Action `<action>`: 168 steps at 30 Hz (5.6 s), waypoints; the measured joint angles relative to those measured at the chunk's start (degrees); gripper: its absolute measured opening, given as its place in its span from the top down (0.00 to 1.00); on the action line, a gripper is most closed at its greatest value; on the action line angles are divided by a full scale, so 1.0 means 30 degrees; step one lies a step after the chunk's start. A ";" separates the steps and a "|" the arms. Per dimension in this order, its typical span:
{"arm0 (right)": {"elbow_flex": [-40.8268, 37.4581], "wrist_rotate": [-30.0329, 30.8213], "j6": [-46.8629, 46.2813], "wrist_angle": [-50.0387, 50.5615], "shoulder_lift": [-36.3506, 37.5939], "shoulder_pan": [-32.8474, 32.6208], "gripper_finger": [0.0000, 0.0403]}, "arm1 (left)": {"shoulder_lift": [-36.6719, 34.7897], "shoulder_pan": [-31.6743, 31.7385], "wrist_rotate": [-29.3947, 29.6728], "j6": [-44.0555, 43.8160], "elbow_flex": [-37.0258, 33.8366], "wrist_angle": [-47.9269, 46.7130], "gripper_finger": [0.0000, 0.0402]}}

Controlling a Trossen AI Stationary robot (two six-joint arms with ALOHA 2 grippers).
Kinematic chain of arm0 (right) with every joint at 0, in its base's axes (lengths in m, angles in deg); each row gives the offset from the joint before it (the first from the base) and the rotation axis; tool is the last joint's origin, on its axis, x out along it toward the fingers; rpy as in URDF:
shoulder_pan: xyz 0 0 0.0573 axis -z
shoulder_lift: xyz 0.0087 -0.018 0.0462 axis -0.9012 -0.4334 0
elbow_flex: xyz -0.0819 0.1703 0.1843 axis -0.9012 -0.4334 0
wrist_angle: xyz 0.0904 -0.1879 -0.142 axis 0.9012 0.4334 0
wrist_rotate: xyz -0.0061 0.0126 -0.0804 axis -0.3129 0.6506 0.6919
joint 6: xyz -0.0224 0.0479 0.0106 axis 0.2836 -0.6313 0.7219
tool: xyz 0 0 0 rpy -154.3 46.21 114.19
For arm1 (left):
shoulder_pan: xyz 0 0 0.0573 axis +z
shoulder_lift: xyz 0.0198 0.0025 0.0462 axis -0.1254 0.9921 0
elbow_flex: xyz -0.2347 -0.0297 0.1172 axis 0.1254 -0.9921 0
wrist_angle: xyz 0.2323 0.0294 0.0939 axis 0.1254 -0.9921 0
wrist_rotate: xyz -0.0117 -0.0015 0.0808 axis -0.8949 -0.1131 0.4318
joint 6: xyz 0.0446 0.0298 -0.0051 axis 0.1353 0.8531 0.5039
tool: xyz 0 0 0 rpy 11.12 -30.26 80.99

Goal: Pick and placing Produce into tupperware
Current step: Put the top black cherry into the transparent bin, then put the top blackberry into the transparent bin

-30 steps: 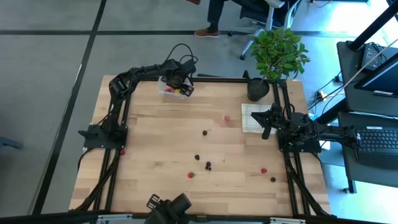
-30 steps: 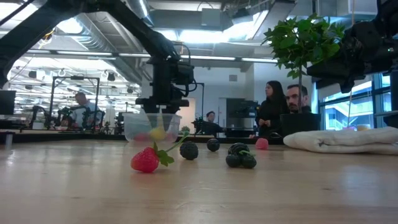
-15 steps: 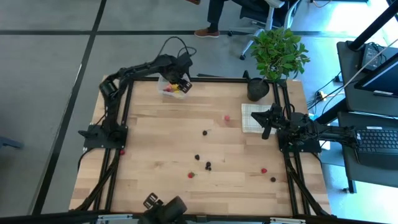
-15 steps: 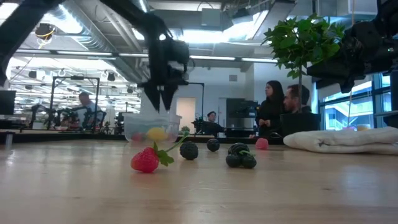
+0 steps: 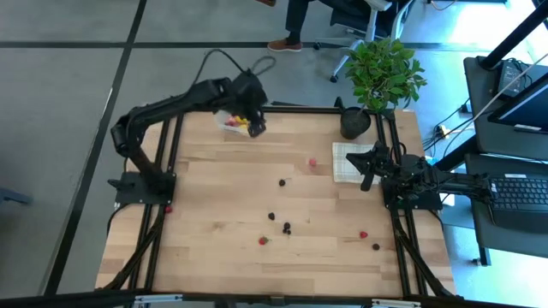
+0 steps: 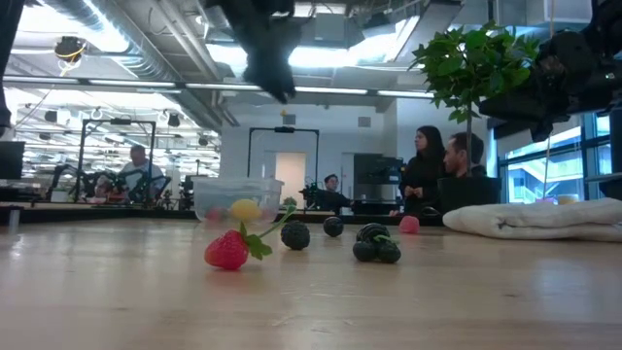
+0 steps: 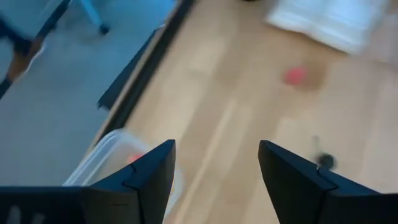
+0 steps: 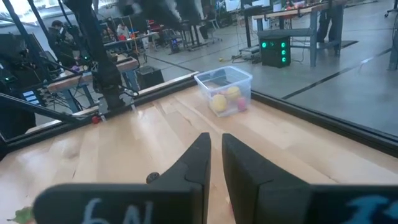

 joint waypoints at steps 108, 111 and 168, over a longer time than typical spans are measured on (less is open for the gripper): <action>0.0000 0.0857 0.0923 0.0124 0.0001 0.0023 0.89 | 0.0666 -0.7661 0.7419 -0.4755 -1.2531 1.8563 0.77; 0.0000 0.0855 0.0896 0.0117 0.0007 0.0020 0.89 | -0.1925 -0.6577 0.8576 -0.4987 -1.2531 1.6159 0.75; 0.0000 0.1018 0.0471 -0.0372 0.0007 0.0074 0.89 | -0.1183 0.3930 0.2943 -0.3771 -0.6502 0.5433 0.58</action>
